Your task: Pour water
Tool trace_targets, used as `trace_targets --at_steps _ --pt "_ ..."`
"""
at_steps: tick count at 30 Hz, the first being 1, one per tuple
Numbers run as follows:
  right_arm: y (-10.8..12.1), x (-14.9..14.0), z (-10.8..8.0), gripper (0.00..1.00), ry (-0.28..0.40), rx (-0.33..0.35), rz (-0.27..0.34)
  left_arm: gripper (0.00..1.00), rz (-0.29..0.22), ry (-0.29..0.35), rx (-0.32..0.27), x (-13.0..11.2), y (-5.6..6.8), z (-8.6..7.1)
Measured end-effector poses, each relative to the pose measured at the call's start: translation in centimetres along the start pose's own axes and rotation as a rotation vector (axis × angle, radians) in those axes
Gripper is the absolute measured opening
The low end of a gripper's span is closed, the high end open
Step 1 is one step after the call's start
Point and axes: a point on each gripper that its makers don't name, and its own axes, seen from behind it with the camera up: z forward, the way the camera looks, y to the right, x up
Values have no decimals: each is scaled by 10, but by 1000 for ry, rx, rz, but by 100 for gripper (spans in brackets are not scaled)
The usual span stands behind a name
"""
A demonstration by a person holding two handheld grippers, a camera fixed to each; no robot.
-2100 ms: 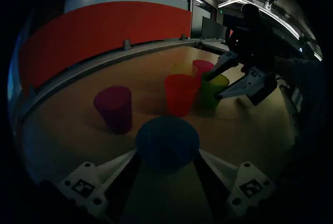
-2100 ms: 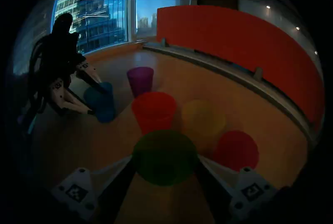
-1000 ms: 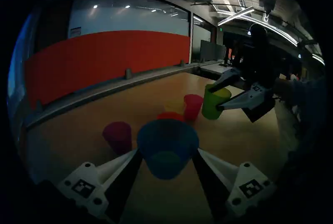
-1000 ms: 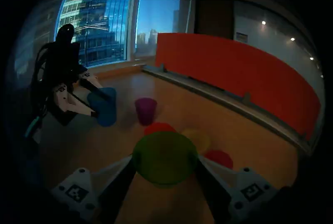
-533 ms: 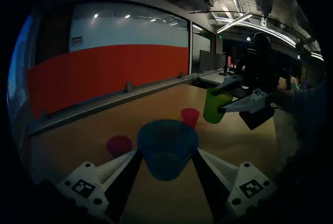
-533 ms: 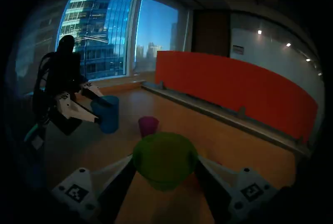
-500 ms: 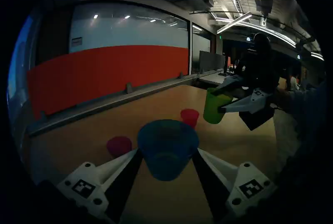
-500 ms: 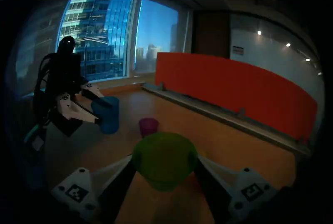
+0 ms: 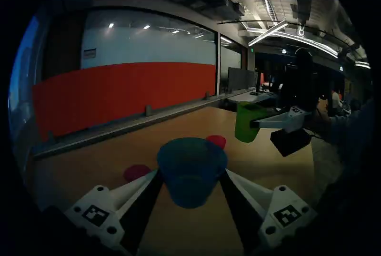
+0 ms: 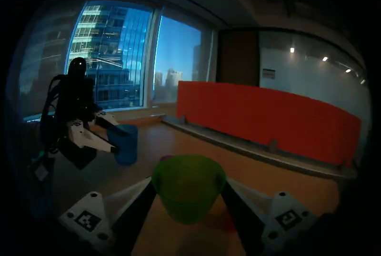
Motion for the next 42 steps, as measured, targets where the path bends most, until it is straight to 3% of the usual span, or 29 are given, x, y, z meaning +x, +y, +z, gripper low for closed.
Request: trace_targets --at_steps 18,30,42 --pt "-8 25 3 92 92 14 -12 83 -8 63 -13 18 4 -1" --pt "-8 28 3 92 85 24 -20 83 -7 100 -21 30 7 -4" --pt "-20 28 7 91 70 66 -17 83 28 134 -12 51 7 -7"
